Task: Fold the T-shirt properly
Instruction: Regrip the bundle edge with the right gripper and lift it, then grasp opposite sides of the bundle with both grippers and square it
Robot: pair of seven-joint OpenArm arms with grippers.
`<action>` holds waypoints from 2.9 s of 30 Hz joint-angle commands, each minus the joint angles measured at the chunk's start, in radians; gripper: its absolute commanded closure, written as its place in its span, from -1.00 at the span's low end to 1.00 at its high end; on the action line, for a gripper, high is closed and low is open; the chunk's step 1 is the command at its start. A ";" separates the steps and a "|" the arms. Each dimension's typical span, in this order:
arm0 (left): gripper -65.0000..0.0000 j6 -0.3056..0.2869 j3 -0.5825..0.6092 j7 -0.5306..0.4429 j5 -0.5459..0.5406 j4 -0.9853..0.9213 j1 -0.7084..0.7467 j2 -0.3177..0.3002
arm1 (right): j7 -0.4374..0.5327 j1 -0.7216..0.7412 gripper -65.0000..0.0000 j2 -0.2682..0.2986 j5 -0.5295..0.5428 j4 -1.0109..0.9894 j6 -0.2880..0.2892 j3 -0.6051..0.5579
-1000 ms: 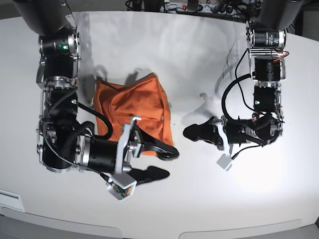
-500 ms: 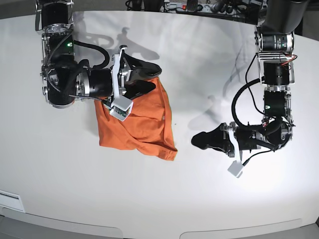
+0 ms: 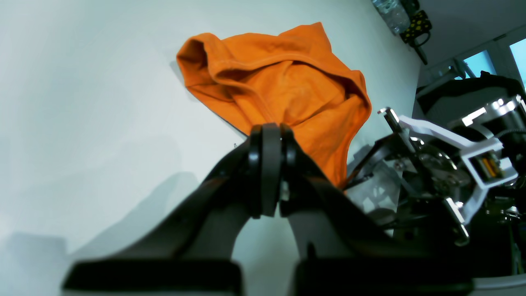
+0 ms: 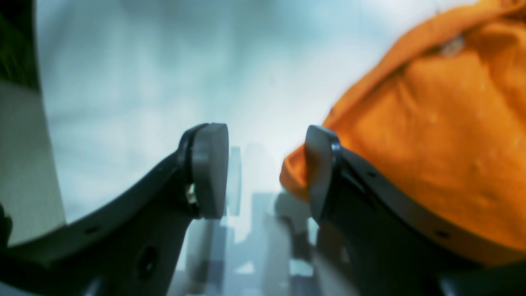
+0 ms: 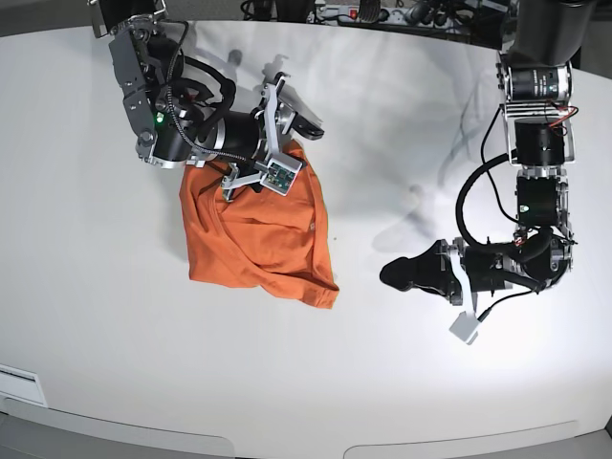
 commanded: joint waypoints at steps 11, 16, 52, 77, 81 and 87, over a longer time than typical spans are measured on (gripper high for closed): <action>1.00 -0.013 -0.006 -0.008 -0.032 0.016 -0.034 -0.008 | 0.078 0.016 0.04 0.035 -0.161 0.015 0.001 -0.019; 1.00 -0.013 -0.006 -0.008 -0.053 0.016 -0.034 -0.008 | 0.084 0.016 0.04 0.037 -0.165 0.006 0.001 -0.019; 1.00 -0.013 -0.006 -0.008 -0.053 0.016 -0.033 -0.007 | 0.122 0.182 1.00 -0.093 0.058 0.076 0.001 -0.033; 1.00 -0.023 0.001 -0.008 -0.163 0.016 -0.034 -0.022 | 0.058 0.401 1.00 -0.088 -0.025 0.069 -0.027 0.110; 1.00 -0.010 0.080 -0.008 -0.163 0.058 -0.033 -0.021 | 0.160 0.408 1.00 -0.014 -0.031 -0.044 -0.002 0.155; 1.00 -0.023 0.287 -0.008 -0.115 0.203 -0.029 -0.022 | 0.161 0.473 1.00 0.049 0.005 -0.278 0.001 0.152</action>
